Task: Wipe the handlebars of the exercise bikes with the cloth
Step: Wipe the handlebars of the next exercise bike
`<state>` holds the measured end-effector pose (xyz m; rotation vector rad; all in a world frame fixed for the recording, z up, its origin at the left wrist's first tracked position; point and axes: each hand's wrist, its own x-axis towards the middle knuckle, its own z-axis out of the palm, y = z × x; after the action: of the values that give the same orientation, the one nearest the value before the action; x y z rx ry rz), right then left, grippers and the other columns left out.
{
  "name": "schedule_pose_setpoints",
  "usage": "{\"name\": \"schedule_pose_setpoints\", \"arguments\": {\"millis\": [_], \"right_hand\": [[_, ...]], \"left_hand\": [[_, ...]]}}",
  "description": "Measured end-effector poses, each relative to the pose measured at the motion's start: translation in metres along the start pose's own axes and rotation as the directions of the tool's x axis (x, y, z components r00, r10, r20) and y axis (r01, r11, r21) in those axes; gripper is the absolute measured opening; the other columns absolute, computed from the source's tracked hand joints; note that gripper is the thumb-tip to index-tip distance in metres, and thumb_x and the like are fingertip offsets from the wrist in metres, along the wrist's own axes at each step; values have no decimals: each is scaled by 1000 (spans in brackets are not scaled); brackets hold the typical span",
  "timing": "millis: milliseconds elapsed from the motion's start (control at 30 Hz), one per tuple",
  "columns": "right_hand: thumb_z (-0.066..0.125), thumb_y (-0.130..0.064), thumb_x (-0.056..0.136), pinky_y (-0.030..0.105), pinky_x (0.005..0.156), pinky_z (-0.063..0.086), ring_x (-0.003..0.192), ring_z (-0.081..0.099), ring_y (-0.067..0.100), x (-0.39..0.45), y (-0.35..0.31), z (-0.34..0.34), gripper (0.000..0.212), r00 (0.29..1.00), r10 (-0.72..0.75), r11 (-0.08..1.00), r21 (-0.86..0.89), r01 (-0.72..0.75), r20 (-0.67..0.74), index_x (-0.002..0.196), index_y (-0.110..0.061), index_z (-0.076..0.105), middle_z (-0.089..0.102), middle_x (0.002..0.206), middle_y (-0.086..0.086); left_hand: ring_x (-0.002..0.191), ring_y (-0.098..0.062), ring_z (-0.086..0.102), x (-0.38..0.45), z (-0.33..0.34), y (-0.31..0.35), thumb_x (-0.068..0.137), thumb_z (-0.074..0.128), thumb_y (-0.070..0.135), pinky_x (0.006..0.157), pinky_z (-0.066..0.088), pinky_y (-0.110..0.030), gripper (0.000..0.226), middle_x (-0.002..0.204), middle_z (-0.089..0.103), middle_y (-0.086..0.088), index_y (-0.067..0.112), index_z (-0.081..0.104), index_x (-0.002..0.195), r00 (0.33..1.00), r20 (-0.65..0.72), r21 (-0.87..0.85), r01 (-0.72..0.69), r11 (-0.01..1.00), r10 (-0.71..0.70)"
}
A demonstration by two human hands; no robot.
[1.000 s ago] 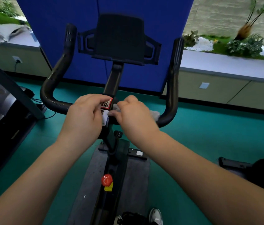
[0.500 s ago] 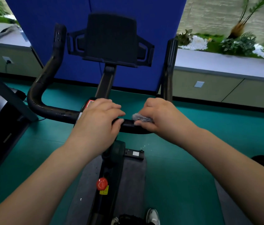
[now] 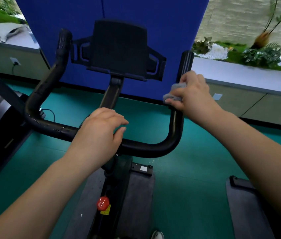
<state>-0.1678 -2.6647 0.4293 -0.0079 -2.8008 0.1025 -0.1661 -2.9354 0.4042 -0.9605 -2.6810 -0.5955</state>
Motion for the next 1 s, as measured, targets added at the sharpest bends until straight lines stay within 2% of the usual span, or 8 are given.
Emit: {"name": "schedule_pose_setpoints", "arguments": {"millis": [100, 267, 400, 500, 600, 767, 900, 1000], "right_hand": [[68, -43, 80, 35, 82, 32, 105, 39, 39, 28, 14, 1, 31, 997, 52, 999, 4, -52, -61, 99, -20, 74, 44, 111, 20], [65, -40, 83, 41, 77, 40, 100, 43, 42, 47, 20, 5, 28, 979, 68, 997, 35, -62, -193, 101, -20, 73, 45, 108, 23], [61, -42, 87, 39, 87, 38, 108, 38, 37, 44, 15, 1, 31, 980, 142, 987, 101, -129, -140, 107, -21, 71, 40, 113, 18], [62, -39, 88, 33, 90, 36, 106, 39, 34, 15, 5, 5, 30, 985, 151, 977, 167, -136, -85, 107, -18, 70, 34, 104, 10], [63, -33, 89, 20, 87, 29, 100, 43, 30, -21, -5, 5, 29, 978, 206, 934, 300, -191, -17, 108, -12, 70, 33, 101, 7], [66, -33, 85, 12, 77, 28, 85, 43, 17, -77, -30, -5, 25, 978, 195, 870, 447, -209, 79, 100, -13, 71, 36, 96, 5], [66, -39, 84, 23, 79, 40, 87, 43, 14, -111, -36, -6, 24, 975, 196, 806, 549, -222, 107, 99, -22, 73, 32, 91, -6], [62, -41, 81, 31, 70, 48, 85, 47, 18, -130, -22, -7, 25, 942, 334, 735, 621, -272, 17, 95, -23, 72, 33, 92, -6]], "left_hand": [[100, -24, 60, 3, 1, -3, 79, 58, 17, 96, 31, -19, 22, 96, 70, 0, 12, 72, 95, 999, -37, -14, 17, 1000, -18], [103, -23, 59, 4, 1, -2, 80, 55, 17, 98, 29, -17, 23, 95, 70, 0, 10, 72, 95, 996, -72, -45, 41, 998, -44], [103, -22, 59, 5, 3, -1, 80, 55, 18, 96, 31, -17, 23, 94, 70, 0, 11, 72, 95, 997, -68, -44, 40, 998, -43], [103, -22, 58, 4, 3, 2, 81, 58, 16, 94, 34, -20, 20, 94, 70, 1, 12, 71, 95, 997, -63, -29, 32, 999, -34], [103, -21, 58, 3, 4, 4, 82, 58, 17, 94, 38, -26, 19, 94, 70, 2, 14, 72, 95, 998, -53, -14, 13, 1000, -13], [98, -21, 59, 7, 5, 13, 79, 55, 20, 90, 34, -18, 23, 93, 71, 2, 14, 73, 94, 998, -52, -47, -37, 998, 35], [100, -19, 57, 14, 11, 34, 82, 52, 24, 93, 39, -27, 27, 100, 69, 4, 16, 71, 100, 994, 17, -108, -102, 989, 104], [103, -19, 56, 17, 17, 54, 84, 53, 24, 93, 39, -29, 27, 104, 67, 5, 18, 68, 105, 985, 53, -138, -156, 978, 165]]}}
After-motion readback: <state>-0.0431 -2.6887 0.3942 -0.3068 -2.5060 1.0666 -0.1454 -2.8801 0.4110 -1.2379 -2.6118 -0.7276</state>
